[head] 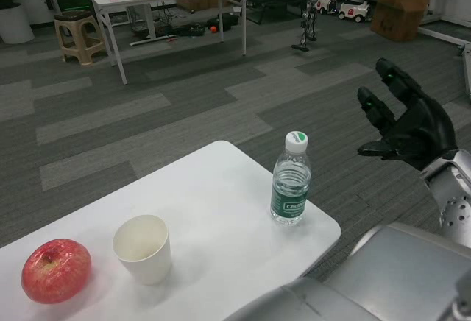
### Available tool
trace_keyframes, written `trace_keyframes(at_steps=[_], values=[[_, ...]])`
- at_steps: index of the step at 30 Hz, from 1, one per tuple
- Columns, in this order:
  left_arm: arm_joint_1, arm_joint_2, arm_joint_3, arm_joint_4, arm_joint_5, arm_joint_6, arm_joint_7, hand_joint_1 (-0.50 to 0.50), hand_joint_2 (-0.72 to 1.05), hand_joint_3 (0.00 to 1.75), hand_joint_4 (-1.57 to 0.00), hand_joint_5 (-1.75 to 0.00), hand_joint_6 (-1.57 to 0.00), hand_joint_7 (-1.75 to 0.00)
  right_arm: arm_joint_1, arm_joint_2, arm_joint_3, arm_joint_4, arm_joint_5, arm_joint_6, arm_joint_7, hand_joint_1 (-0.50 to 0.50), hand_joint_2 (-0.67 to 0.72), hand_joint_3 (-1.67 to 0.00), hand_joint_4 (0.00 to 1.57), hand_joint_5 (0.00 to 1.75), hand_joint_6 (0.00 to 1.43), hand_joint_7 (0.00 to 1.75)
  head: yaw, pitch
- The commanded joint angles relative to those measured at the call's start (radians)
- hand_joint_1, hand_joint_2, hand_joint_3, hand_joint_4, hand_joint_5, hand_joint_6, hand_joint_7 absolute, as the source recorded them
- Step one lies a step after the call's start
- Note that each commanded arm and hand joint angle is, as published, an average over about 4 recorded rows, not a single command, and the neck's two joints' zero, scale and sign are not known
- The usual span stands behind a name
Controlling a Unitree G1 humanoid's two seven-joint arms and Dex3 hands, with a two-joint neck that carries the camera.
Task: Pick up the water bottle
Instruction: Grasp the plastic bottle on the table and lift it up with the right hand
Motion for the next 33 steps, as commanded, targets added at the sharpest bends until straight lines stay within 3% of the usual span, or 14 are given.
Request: trace_keyframes(at_steps=[1,8,16,21,27,33], values=[[0.001,0.011,-0.005,-0.003,0.002,-0.008,0.001,-0.5,0.16,0.09,-0.34,0.0,-0.29,0.0,-0.019,-0.026,0.026,-0.037,-0.071,0.018,0.018,-0.42,-0.21,-0.04,0.0,0.0,0.0,0.07,-0.03,0.003],[0.0,0.008,-0.009,-0.003,0.002,-0.008,-0.001,-0.5,0.16,0.09,-0.34,0.0,-0.29,0.0,-0.076,-0.036,0.111,-0.07,-0.226,0.028,0.045,-0.42,-0.19,-0.04,0.0,0.0,0.0,0.07,-0.008,-0.001],[0.0,0.009,-0.012,-0.003,0.002,-0.008,0.0,-0.5,0.16,0.09,-0.3,0.0,-0.29,0.0,-0.121,-0.036,0.204,-0.083,-0.379,0.057,0.104,-0.32,-0.22,-0.08,0.0,0.0,0.0,0.07,-0.009,-0.024],[0.0,0.009,-0.014,-0.003,0.002,-0.008,0.0,-0.5,0.16,0.09,-0.3,0.0,-0.29,0.0,-0.136,-0.033,0.247,-0.068,-0.404,0.069,0.145,-0.29,-0.15,-0.02,0.0,0.0,0.0,0.03,-0.003,-0.033],[0.003,0.011,-0.015,-0.006,0.002,-0.008,0.0,-0.5,0.16,0.09,-0.3,0.0,-0.29,0.0,-0.136,-0.023,0.258,-0.059,-0.385,0.071,0.154,-0.29,-0.03,0.0,0.0,0.0,0.0,0.0,-0.007,-0.04],[0.007,0.012,-0.014,-0.01,0.002,-0.008,-0.001,-0.5,0.16,0.09,-0.3,0.0,-0.29,0.0,-0.133,-0.012,0.263,-0.068,-0.413,0.073,0.165,-0.28,-0.03,0.0,0.0,0.0,0.0,0.0,-0.006,-0.041]])
